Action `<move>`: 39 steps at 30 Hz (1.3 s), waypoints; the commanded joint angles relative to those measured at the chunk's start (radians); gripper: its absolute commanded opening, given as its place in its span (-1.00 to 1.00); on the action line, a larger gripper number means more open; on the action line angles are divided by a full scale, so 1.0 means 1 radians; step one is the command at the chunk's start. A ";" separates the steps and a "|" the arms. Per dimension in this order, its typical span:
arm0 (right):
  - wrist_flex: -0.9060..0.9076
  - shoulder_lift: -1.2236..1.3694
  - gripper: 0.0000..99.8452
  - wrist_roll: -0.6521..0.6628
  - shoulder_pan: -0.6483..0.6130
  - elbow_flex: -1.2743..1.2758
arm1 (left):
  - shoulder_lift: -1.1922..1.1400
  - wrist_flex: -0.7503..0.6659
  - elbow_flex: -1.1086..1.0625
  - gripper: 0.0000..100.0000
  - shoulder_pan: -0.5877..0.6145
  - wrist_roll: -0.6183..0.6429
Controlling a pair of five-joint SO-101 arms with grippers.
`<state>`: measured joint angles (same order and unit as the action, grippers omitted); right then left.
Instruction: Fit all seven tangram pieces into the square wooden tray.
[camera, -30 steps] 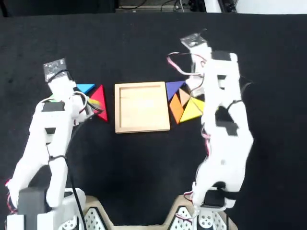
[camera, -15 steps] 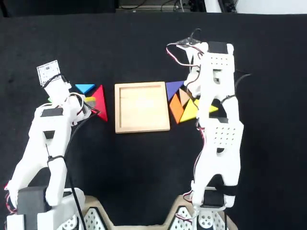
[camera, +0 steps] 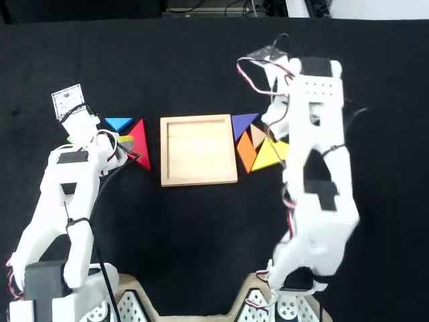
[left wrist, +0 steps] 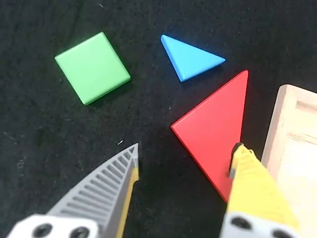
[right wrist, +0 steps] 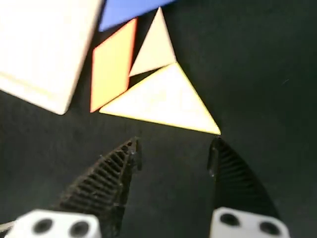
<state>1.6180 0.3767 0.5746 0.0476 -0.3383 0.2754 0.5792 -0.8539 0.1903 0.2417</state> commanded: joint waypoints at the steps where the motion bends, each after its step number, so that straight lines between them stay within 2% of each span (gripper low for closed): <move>1: -0.244 -0.090 -0.53 -0.002 -0.034 0.237 | 0.006 -0.014 0.010 -0.41 0.002 0.003; 6: -0.384 0.028 -0.53 -0.058 -0.028 0.257 | 0.000 -0.014 0.007 -0.41 0.010 0.000; 10: -0.376 0.124 -0.46 -0.075 -0.031 0.160 | -0.002 -0.014 0.007 -0.41 0.008 0.000; 20: -0.379 0.226 -0.45 -0.074 -0.025 0.079 | 0.003 -0.015 0.010 -0.41 0.010 -0.002; 27: -0.382 0.232 -0.45 -0.069 0.063 0.054 | 0.005 -0.015 0.012 -0.41 0.010 -0.002; 33: -0.368 0.232 -0.45 0.043 0.152 0.064 | 0.006 -0.015 0.010 -0.41 0.010 -0.002; 39: -0.273 0.209 -0.45 0.181 0.238 0.048 | 0.006 -0.015 0.013 -0.41 0.010 -0.002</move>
<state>1.2912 0.6099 0.6882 0.2409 -0.2493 0.2677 0.5792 -0.8539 0.1887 0.2417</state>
